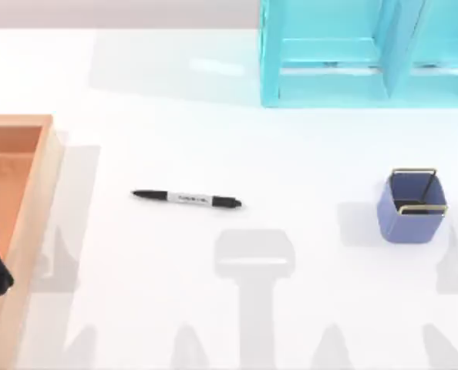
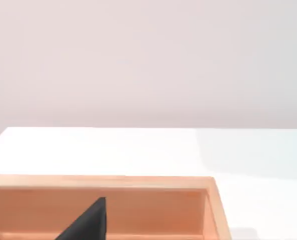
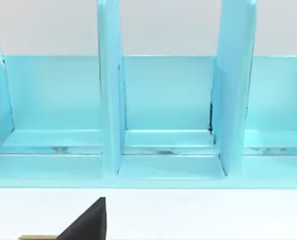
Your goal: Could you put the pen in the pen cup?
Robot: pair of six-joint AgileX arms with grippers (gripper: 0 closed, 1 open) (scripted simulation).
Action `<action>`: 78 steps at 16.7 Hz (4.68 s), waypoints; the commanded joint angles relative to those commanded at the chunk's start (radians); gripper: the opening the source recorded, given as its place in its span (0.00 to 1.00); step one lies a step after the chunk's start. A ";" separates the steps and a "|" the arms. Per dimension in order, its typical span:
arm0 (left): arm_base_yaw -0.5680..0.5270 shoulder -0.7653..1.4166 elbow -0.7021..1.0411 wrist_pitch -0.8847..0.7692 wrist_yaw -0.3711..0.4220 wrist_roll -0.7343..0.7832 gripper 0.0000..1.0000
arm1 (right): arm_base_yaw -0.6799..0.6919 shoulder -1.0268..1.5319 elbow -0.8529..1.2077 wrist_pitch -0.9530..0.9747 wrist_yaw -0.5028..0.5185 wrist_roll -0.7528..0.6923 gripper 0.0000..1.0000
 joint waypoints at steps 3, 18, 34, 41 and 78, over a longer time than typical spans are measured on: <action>0.000 0.000 0.000 0.000 0.000 0.000 1.00 | 0.002 0.008 0.009 -0.004 -0.004 -0.003 1.00; 0.000 0.000 0.000 0.000 0.000 0.000 1.00 | 0.172 1.056 1.056 -0.526 -0.352 -0.365 1.00; 0.000 0.000 0.000 0.000 0.000 0.000 1.00 | 0.342 2.658 2.513 -1.366 -0.809 -0.787 1.00; 0.000 0.000 0.000 0.000 0.000 0.000 1.00 | 0.386 2.862 2.707 -1.475 -0.865 -0.832 1.00; 0.000 0.000 0.000 0.000 0.000 0.000 1.00 | 0.533 2.805 2.338 -0.986 -0.862 -0.602 0.10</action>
